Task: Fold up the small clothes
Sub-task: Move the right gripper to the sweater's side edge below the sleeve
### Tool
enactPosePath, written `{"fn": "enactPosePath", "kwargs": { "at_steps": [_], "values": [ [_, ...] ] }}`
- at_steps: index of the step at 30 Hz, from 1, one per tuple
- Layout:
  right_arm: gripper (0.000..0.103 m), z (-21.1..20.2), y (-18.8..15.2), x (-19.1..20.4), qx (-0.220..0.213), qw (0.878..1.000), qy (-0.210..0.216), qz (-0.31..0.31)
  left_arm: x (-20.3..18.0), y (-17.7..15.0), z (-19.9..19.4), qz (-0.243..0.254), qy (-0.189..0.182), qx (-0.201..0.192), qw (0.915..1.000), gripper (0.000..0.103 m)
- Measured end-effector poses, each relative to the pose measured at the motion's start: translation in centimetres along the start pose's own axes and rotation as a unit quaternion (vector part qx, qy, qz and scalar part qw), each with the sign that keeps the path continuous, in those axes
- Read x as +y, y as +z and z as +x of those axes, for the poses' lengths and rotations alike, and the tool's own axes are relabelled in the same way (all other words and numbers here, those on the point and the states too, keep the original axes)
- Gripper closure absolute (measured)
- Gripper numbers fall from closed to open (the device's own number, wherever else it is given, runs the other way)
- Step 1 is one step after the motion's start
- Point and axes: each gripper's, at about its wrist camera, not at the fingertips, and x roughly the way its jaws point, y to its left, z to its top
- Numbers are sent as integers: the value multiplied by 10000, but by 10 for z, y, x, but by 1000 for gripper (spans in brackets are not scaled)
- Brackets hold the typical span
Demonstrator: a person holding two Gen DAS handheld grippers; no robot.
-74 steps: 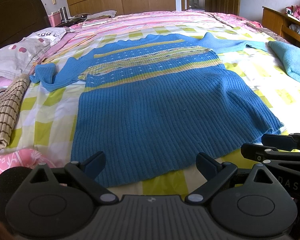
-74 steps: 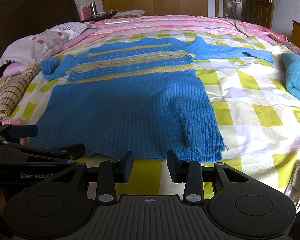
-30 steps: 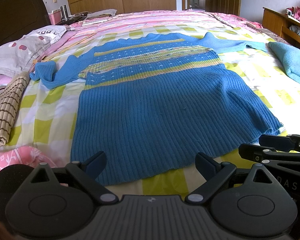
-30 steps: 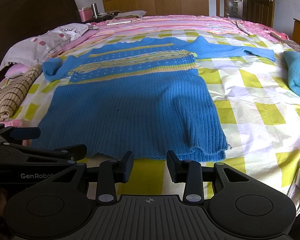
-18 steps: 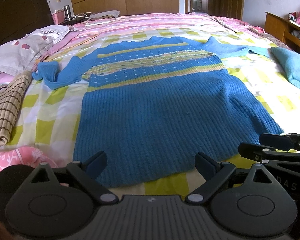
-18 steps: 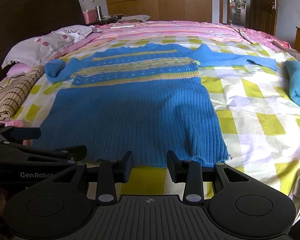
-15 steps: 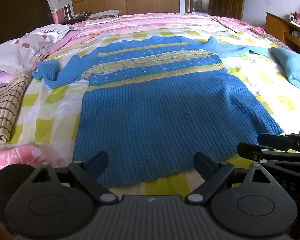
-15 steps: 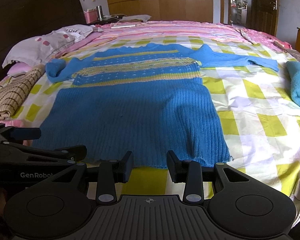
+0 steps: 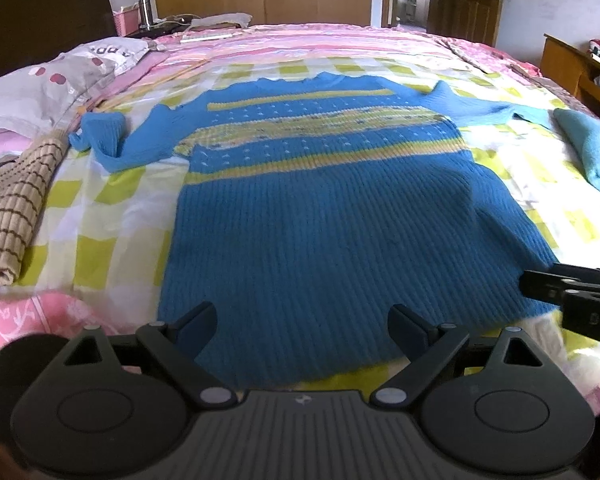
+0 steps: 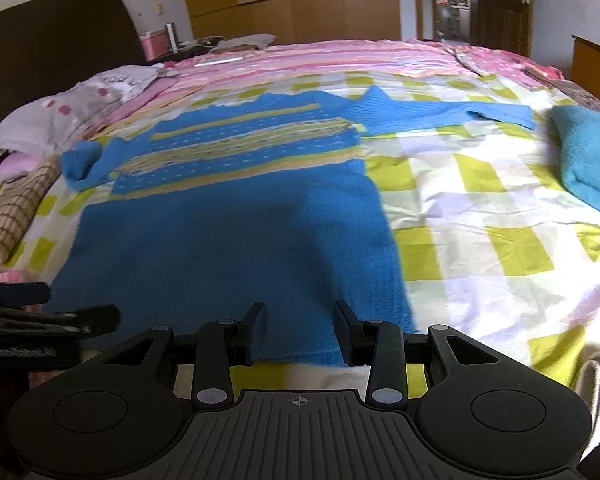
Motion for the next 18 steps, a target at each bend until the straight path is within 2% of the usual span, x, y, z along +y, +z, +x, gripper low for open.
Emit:
{"fn": "enactPosePath", "kwargs": {
  "at_steps": [4,8,12,15,18],
  "values": [
    [67,0,5,-17,-74,9997,-149,175,8,9,7,12,187,-20,9998,6],
    [67,4,10,-30,-61,9989,-336,307,20,13,16,-161,216,110,9996,6],
    [67,17,11,-33,213,9989,-366,201,24,13,25,-256,218,315,9989,6],
    [77,22,11,-34,397,9986,-336,138,25,12,29,-261,248,432,9984,6],
    [94,22,13,-40,495,9981,-357,103,30,12,33,-375,207,562,9975,6]
  ]
}}
